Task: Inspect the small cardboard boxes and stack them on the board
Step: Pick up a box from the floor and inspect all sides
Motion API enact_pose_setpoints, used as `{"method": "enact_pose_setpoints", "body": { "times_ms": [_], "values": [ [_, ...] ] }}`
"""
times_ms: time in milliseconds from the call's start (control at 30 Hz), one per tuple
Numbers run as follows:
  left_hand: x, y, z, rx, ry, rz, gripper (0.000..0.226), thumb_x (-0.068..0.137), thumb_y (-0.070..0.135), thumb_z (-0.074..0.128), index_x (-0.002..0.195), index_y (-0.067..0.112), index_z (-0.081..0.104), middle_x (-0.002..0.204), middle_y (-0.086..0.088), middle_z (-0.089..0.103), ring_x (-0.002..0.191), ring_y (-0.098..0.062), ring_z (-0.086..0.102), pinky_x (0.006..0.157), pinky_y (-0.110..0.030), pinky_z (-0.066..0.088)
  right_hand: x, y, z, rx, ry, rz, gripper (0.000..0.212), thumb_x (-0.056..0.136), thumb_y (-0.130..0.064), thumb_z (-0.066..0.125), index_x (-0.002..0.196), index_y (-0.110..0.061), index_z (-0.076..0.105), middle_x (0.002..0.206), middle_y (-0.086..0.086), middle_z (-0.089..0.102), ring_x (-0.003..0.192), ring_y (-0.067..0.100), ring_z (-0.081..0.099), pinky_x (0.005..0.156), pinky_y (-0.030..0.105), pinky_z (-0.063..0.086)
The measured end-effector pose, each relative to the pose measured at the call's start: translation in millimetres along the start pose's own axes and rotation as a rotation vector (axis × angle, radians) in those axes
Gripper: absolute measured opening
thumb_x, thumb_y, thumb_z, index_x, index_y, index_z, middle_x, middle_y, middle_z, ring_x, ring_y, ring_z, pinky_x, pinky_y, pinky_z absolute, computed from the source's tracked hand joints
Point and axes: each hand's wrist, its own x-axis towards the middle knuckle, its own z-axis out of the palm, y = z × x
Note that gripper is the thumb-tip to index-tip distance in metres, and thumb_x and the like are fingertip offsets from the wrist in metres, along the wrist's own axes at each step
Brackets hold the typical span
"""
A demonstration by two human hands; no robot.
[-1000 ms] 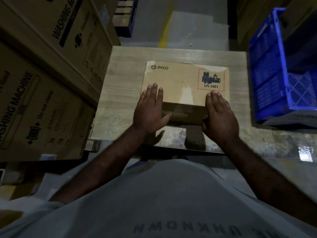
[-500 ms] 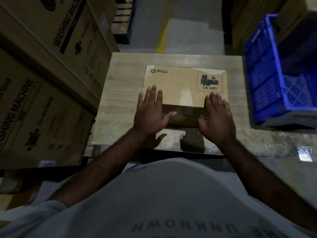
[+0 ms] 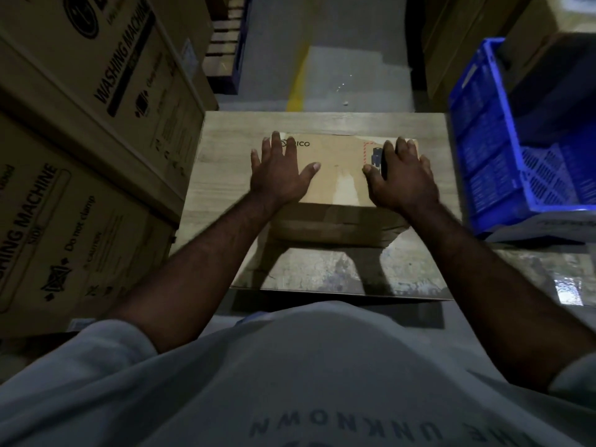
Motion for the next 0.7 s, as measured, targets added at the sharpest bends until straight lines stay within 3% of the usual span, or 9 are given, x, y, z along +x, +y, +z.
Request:
{"method": "enact_pose_setpoints", "body": {
  "times_ms": [267, 600, 700],
  "values": [
    [-12.0, -1.6, 15.0, -0.019, 0.07, -0.002, 0.082, 0.099, 0.067, 0.033, 0.162, 0.016, 0.018, 0.171, -0.016, 0.005, 0.157, -0.04, 0.003, 0.121, -0.064, 0.017, -9.5, 1.7, 12.5, -0.001, 0.053, 0.008, 0.078, 0.102, -0.058, 0.032, 0.164, -0.012, 0.02, 0.172, 0.016, 0.016, 0.159, 0.033, 0.013, 0.126, 0.056, 0.017],
    [-6.9, -2.1, 12.0, -0.015, 0.028, -0.013, 0.092, 0.093, 0.077, 0.034, 0.161, 0.018, 0.018, 0.171, -0.013, 0.007, 0.155, -0.044, 0.008, 0.117, -0.07, 0.018, 1.2, -2.0, 2.3, -0.008, 0.105, -0.017, 0.066, 0.094, -0.053, 0.047, 0.142, -0.008, 0.046, 0.145, 0.018, 0.049, 0.133, 0.036, 0.043, 0.105, 0.052, 0.043],
    [-5.8, -2.1, 9.0, -0.038, 0.033, -0.017, 0.092, 0.089, 0.08, 0.041, 0.158, 0.02, 0.025, 0.167, -0.012, 0.016, 0.15, -0.042, 0.022, 0.114, -0.067, 0.027, 0.8, -2.3, -1.5, 0.027, 0.073, 0.002, 0.052, 0.097, -0.051, 0.048, 0.133, -0.014, 0.052, 0.134, 0.014, 0.053, 0.123, 0.033, 0.052, 0.097, 0.051, 0.05]
  ]
}}
